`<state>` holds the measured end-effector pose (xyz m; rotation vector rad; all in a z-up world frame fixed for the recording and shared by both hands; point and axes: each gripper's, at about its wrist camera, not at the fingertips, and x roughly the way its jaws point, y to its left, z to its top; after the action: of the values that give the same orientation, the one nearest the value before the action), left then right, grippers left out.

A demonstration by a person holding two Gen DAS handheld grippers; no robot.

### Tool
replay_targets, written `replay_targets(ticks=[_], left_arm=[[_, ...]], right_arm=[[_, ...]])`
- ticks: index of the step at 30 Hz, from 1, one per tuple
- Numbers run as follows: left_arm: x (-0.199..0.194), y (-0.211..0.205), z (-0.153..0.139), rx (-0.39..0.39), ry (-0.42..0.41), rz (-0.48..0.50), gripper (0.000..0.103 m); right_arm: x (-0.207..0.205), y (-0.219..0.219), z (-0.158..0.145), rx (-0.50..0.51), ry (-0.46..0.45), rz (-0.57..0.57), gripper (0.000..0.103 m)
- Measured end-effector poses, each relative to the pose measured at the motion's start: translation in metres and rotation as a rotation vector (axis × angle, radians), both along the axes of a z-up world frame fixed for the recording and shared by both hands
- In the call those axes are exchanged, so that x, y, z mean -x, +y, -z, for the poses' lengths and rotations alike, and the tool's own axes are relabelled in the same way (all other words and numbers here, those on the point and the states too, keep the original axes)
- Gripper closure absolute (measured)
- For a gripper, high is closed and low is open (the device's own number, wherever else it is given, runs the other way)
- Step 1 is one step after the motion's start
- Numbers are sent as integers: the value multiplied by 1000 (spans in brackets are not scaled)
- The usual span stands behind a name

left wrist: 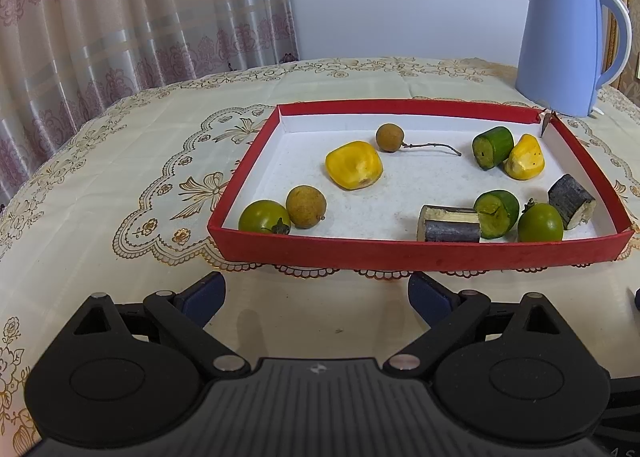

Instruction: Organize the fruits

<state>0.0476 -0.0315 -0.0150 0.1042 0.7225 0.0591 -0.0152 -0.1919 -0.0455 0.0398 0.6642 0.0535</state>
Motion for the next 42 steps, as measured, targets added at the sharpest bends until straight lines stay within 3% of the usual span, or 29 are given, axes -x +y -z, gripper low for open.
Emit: replay_targets(ticks=[42], left_arm=[[1,1,-3,12,-1,7,4]], right_arm=[[0,0,0,0,0,0,0]])
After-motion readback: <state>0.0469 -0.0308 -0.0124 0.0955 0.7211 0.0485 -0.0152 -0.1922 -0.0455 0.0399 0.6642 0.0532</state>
